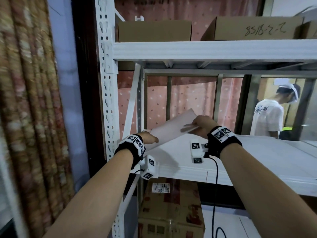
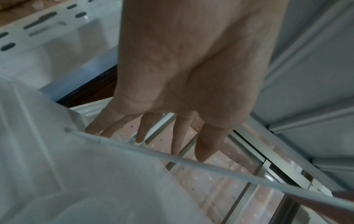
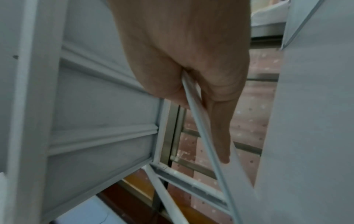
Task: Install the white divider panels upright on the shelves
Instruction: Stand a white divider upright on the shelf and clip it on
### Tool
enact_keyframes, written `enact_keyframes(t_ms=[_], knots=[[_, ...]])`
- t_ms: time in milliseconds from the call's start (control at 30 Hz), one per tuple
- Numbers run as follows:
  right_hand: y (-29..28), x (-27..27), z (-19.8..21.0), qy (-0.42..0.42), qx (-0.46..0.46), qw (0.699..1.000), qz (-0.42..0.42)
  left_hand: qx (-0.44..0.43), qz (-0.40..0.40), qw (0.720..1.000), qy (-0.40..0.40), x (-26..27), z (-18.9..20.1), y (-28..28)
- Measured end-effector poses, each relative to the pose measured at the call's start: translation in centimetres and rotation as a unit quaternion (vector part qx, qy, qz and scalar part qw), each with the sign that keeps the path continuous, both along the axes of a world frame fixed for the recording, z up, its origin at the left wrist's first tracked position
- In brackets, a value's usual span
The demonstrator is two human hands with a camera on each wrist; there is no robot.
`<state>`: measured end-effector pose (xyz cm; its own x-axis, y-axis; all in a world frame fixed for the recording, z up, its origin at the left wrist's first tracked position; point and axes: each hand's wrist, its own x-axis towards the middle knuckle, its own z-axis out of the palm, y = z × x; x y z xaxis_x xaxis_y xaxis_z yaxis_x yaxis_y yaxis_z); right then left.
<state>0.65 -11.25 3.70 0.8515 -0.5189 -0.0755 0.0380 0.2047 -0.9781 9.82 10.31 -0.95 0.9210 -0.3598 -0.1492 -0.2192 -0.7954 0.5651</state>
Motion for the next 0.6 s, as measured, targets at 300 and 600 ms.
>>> enact_keyframes(t_ms=[300, 600], knots=[[5.6, -0.4, 3.0, -0.108, 0.031, 0.989, 0.095, -0.188, -0.092, 0.978, 0.016, -1.8, 0.1, -0.1], [9.9, 2.8, -0.6, -0.100, -0.016, 0.979, 0.175, -0.329, -0.054, 0.941, 0.064, -2.2, 1.1, -0.1]])
